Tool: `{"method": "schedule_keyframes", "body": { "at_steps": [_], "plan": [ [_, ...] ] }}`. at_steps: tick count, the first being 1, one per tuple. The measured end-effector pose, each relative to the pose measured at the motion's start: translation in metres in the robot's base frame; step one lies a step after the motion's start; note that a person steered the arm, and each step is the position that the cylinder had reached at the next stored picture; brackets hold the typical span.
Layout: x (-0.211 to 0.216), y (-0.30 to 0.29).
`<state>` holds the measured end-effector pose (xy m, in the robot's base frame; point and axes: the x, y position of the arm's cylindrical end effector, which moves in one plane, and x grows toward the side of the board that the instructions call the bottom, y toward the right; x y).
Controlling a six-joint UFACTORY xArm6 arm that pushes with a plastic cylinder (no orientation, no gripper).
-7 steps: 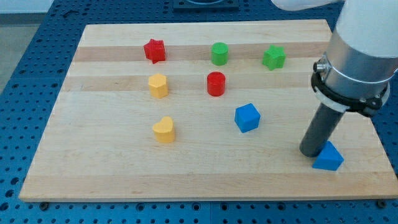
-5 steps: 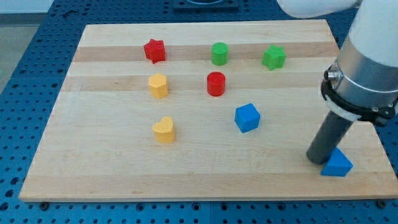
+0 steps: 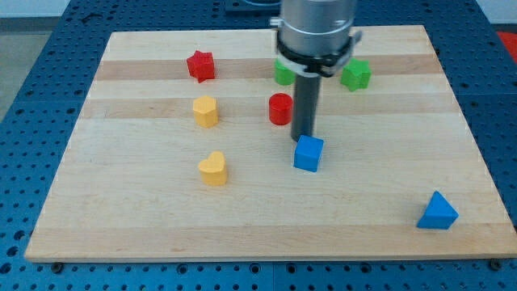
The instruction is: Move blue cube closer to the blue triangle
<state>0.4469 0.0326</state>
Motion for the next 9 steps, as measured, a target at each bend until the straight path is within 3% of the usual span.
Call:
{"method": "schedule_keyframes", "body": {
  "at_steps": [3, 5, 9],
  "plan": [
    [0.004, -0.044],
    [0.036, 0.005],
    [0.050, 0.091]
  ]
}}
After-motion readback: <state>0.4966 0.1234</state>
